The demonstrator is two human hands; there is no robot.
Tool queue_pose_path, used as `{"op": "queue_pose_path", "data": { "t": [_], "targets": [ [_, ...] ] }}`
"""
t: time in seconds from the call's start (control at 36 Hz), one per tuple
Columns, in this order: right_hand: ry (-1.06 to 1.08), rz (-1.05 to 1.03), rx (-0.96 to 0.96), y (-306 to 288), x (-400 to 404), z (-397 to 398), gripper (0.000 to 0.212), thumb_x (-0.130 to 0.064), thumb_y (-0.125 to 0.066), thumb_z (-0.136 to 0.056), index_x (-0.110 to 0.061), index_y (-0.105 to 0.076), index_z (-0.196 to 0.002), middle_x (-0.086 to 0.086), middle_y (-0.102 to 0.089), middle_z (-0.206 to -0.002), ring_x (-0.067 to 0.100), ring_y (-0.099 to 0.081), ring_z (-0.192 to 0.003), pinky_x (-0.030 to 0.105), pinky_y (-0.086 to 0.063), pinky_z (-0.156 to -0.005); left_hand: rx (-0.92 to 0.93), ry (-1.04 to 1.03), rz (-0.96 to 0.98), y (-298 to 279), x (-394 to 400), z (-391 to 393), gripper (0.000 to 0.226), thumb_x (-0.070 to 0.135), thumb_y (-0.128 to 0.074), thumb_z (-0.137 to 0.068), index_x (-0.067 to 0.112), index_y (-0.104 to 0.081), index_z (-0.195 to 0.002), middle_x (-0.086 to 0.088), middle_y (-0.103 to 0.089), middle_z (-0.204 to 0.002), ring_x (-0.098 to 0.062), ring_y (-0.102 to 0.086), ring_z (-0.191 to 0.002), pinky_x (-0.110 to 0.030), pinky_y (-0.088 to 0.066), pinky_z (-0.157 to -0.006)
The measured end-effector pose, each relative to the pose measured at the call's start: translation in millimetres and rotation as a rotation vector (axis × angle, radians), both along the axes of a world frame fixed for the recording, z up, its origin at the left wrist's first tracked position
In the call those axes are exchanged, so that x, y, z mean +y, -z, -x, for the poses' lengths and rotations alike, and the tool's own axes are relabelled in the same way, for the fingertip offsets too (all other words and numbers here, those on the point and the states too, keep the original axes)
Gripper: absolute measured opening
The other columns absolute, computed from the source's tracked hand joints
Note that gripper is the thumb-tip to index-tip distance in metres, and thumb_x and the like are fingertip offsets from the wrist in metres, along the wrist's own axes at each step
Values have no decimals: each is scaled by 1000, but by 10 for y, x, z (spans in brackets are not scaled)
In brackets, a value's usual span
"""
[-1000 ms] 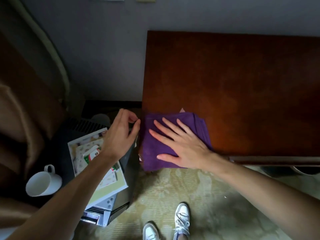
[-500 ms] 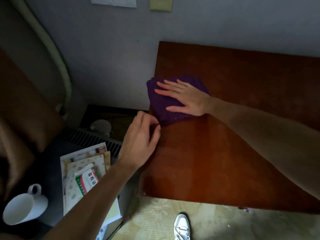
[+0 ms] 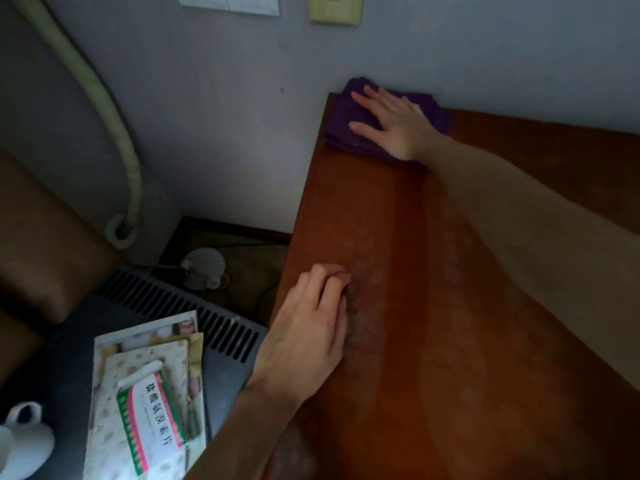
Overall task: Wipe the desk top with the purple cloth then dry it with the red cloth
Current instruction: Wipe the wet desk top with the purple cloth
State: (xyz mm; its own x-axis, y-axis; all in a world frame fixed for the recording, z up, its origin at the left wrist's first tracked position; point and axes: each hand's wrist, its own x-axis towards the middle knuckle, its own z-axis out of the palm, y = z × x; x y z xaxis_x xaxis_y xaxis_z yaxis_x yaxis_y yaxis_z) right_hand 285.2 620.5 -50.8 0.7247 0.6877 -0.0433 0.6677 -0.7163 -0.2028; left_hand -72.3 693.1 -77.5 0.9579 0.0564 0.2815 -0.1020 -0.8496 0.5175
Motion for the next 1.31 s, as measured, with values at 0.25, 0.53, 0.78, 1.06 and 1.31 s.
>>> {"op": "queue_pose_path", "data": {
  "t": [0.25, 0.53, 0.78, 1.06, 1.31],
  "targets": [
    [284, -33, 4, 72, -297, 703, 76, -75, -20, -99, -36, -7, -163, -2, -2, -173, 19, 2, -159, 48, 2, -128, -22, 29, -37, -4, -2, 0, 26, 15, -41, -104, 7, -55, -124, -7, -51, -122, -24, -54, -103, -44, -49, -87],
    [244, -31, -94, 195, -1290, 2883, 80, -74, -19, -95, -34, -14, -164, -2, -12, -172, 20, -7, -159, 49, -7, -128, -120, 25, 3, -95, -75, 179, 21, 12, -43, -101, 6, -57, -115, -13, -53, -116, -30, -56, -104, -50, -49, -89],
    [122, 22, -130, 197, -1906, 4174, 78, -73, -27, -98, -33, -15, -164, -5, -8, -173, 17, -5, -159, 49, -15, -127, -8, 168, -57, -221, -307, 338, 29, 24, -44, -100, 11, -58, -121, -10, -53, -120, -28, -57, -107, -48, -49, -90],
    [-291, 38, -64, 93, -2169, 3042, 75, -66, -45, -98, -31, -24, -162, -5, -11, -172, 14, -6, -159, 47, -13, -128, 134, 192, -181, -54, -230, 200, 49, 36, -38, -101, 10, -51, -140, -9, -49, -142, -28, -53, -121, -42, -43, -99],
    [-430, 102, -66, 11, -2005, 1426, 73, -58, -43, -101, -26, -20, -163, -5, -9, -173, 14, -5, -159, 49, -11, -128, 170, 253, -241, -26, -216, 179, 47, 41, -34, -105, 29, -45, -149, -4, -40, -156, -22, -33, -147, -36, -18, -121]
  ]
}}
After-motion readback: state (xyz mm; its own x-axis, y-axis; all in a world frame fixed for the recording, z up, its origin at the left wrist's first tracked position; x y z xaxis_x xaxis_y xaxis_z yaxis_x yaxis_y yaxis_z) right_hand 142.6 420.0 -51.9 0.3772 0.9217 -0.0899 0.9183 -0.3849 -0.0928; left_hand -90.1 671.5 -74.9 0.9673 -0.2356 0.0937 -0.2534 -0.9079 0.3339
